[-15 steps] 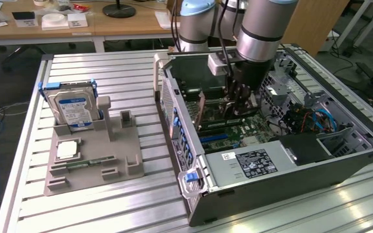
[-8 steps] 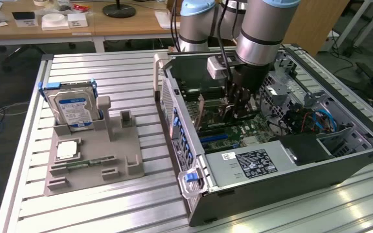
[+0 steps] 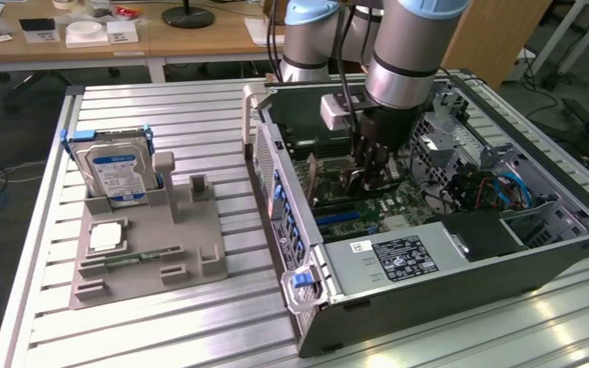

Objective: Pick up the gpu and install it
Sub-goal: 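Insert the gpu into the slot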

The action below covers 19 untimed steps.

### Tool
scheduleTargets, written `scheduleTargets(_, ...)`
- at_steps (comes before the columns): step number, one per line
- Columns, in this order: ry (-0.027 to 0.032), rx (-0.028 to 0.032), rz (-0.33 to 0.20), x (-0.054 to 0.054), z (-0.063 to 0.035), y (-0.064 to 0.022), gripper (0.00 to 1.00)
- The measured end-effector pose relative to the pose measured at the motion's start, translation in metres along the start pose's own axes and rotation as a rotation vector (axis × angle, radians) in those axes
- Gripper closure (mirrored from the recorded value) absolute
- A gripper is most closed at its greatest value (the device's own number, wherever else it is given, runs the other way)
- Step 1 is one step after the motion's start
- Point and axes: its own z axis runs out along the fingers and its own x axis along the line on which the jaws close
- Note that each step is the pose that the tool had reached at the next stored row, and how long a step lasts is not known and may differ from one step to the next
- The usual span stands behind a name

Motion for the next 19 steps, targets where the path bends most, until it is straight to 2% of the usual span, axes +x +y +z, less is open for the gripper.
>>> scheduleTargets(8,-0.0001,0.0000,0.000,0.002,0.0050,0.0041,0.71)
scheduleTargets(12,0.0001,-0.0001,0.000,0.003,0.0070,0.0090,0.71)
scheduleTargets(19,0.0001,-0.0002,0.000,0.003,0.0149,0.0115,0.71)
